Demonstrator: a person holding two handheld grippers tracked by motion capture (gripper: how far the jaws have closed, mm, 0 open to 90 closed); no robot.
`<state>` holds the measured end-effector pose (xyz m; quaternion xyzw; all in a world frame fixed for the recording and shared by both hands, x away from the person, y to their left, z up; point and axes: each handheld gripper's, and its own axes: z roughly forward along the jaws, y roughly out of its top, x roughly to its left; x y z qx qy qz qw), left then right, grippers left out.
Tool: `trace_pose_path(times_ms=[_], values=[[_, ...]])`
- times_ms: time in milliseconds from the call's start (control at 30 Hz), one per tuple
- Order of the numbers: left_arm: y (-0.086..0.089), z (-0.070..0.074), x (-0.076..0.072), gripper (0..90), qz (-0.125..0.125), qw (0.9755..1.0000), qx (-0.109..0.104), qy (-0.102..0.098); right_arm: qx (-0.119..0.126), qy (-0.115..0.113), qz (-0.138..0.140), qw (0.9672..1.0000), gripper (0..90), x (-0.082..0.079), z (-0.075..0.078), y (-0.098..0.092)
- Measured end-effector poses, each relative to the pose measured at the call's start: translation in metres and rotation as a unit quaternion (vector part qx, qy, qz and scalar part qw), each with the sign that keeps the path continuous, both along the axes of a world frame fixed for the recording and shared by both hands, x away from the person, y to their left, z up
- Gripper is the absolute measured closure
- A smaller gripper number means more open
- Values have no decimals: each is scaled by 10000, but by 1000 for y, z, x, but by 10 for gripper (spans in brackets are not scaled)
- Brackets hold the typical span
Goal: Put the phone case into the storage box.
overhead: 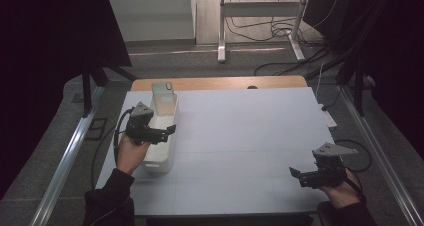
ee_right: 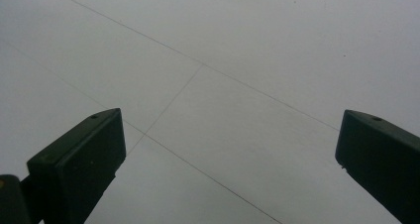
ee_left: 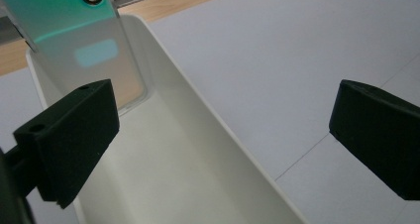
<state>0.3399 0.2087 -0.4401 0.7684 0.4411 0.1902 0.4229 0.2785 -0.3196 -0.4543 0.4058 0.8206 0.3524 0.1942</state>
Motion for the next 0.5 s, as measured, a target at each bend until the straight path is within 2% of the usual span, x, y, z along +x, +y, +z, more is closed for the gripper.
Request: trace_pose_path(times_ms=[500], values=[[3, 1, -20, 0, 28, 10000, -34, -46, 14, 24, 32, 10000, 0, 0, 0, 0]])
